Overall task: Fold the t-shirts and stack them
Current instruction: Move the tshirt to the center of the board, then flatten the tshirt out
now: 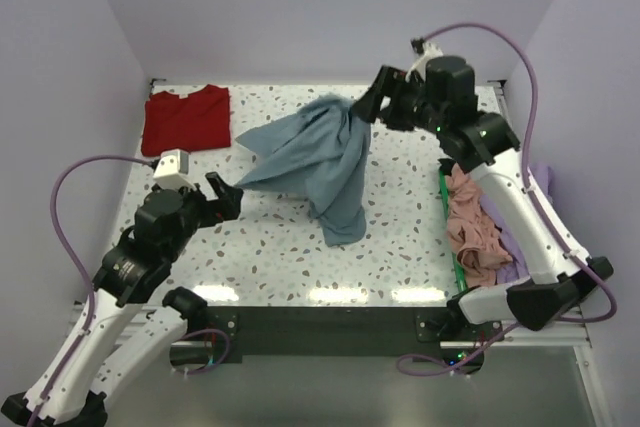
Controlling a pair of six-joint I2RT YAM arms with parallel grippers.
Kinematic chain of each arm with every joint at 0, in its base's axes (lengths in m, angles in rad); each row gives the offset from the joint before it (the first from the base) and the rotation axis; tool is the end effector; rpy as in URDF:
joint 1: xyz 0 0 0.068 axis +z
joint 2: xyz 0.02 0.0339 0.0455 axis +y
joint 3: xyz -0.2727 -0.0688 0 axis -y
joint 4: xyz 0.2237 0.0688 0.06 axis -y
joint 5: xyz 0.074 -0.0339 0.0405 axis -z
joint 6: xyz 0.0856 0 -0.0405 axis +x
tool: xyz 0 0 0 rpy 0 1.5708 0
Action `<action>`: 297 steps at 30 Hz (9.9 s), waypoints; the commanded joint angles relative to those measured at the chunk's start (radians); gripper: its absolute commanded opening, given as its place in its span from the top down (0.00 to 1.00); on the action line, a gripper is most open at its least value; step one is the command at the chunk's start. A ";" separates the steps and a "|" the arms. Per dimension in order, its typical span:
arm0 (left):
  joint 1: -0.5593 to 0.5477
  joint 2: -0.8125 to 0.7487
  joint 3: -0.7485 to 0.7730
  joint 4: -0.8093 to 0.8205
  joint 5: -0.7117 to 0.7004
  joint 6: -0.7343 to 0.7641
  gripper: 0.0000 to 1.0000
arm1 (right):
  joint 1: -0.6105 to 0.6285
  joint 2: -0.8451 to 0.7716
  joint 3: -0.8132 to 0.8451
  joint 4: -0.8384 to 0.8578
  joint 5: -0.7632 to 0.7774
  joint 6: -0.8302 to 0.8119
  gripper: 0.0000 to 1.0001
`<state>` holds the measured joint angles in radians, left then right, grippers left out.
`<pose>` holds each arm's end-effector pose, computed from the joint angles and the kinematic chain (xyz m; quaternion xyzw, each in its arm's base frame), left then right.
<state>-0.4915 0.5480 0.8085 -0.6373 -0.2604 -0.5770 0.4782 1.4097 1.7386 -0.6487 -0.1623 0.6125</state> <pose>0.1282 -0.0436 0.3135 -0.1080 0.8162 -0.1914 0.5344 0.2769 0.1591 0.4619 0.0069 0.8094 0.3589 0.4648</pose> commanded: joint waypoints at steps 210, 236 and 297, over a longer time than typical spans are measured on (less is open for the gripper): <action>0.699 0.526 0.357 -0.058 0.351 0.298 1.00 | -0.217 0.104 -0.317 -0.277 0.477 -0.280 0.84; 0.699 0.487 0.233 -0.030 0.388 0.315 1.00 | -0.064 -0.172 -1.002 -0.131 0.178 -0.002 0.62; 0.642 0.689 1.382 0.229 0.280 -0.025 1.00 | -0.158 -0.102 0.526 -0.071 0.176 -0.198 1.00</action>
<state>0.1436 1.3239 2.1872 -0.5190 0.0898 -0.6090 0.3206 1.4261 2.3032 -0.9188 0.0021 0.4580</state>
